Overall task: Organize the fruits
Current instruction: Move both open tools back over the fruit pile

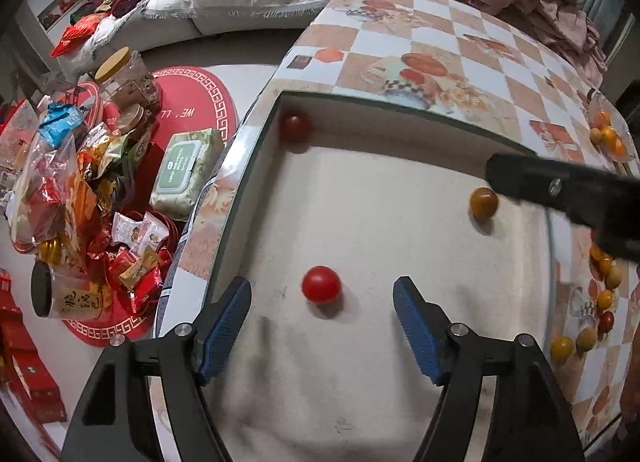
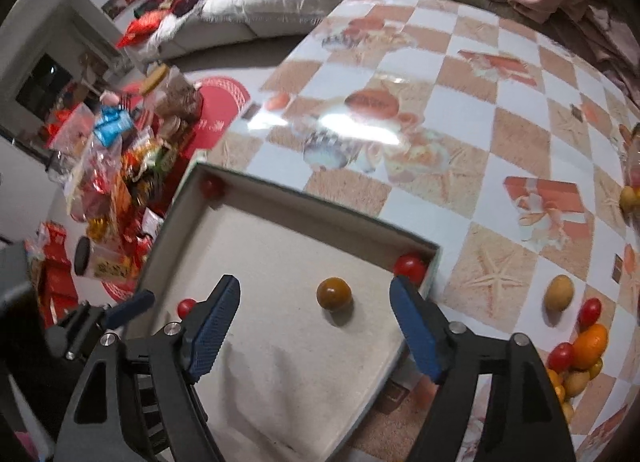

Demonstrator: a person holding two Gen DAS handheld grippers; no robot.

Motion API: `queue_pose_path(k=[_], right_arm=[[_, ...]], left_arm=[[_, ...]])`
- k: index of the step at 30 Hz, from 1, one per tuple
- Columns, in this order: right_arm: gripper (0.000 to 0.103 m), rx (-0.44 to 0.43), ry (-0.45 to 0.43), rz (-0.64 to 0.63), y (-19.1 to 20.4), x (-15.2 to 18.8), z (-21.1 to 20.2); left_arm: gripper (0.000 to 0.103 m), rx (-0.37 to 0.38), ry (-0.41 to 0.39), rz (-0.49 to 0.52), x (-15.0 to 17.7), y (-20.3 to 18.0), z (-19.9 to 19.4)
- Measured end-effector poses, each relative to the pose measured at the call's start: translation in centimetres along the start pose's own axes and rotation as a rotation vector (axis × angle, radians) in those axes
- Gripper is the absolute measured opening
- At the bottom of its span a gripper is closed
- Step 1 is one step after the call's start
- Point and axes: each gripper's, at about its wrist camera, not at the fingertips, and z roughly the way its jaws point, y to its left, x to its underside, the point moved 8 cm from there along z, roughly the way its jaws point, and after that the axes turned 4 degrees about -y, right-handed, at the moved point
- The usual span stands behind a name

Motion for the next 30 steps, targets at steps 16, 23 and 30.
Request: queue_pose_path(k=[16,23,30], right_arm=[[0.080,0.152,-0.040,0.236,-12.9,6.2,-8.7],[0.080,0.223,0.001,0.284,-17.5,12.2,-11.6],[0.074,0.229,0.043,0.262,-18.7,16.0,-11.9]], left_arm=[[0.074,0.147,-0.065,0.210,-1.6,-12.6,-4.5],[0.074,0.226,-0.029,0.328,1.5,-17.5,-5.8],[0.074,0.263,0.013,0.404,4.6,-20.6,-5.3]])
